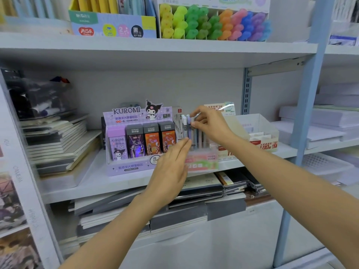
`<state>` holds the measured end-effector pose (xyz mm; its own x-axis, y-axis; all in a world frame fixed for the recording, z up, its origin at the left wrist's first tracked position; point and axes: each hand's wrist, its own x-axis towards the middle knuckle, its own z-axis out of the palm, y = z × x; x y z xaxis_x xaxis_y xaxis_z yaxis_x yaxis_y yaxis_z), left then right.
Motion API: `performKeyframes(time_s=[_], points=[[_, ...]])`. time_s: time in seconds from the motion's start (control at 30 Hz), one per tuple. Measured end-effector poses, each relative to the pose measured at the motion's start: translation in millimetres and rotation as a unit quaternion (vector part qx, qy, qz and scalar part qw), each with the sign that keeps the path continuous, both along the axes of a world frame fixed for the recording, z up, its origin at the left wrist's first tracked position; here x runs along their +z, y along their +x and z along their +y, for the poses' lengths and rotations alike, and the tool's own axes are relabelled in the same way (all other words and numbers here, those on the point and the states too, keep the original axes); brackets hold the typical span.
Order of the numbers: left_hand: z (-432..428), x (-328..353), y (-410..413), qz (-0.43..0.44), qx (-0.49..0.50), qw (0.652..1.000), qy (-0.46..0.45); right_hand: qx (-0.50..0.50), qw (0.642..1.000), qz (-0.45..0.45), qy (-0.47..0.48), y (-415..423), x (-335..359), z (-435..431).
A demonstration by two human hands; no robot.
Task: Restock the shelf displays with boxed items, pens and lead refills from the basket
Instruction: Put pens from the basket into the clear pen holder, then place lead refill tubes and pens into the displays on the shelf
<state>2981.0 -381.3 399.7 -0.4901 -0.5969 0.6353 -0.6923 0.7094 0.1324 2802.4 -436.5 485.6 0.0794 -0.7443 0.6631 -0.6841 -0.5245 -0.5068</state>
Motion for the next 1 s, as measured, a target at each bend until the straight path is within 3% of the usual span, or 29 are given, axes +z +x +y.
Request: performKeyframes(time_s=[0.13, 0.27, 0.37, 0.47, 0.57, 0.73, 0.9, 1.0], points=[[4, 5, 1, -0.005, -0.006, 1.0, 0.003, -0.021, 0.999, 0.033, 0.009, 3, -1, 2], [17, -9, 3, 0.057, 0.004, 0.998, -0.039, 0.005, 0.993, 0.003, -0.121, 4, -15, 39], [27, -60, 0, 0.114, 0.014, 0.991, -0.073, 0.07, 0.989, -0.006, -0.127, 5, -59, 75], [36, -141, -4, 0.11, 0.021, 0.994, -0.005, 0.123, 0.992, 0.015, -0.02, 3, -135, 97], [47, -233, -2, 0.065, 0.034, 0.988, 0.14, 0.11, 0.979, 0.054, 0.162, -2, -232, 102], [75, -356, 9, -0.067, 0.017, 0.937, 0.342, 0.08, 0.9, 0.133, 0.408, -33, -383, 103], [87, -421, 11, -0.132, 0.006, 0.898, 0.419, 0.005, 0.826, 0.172, 0.536, -86, -486, 113], [88, -447, 10, -0.156, 0.028, 0.889, 0.43, 0.021, 0.794, 0.231, 0.562, -95, -528, 127]])
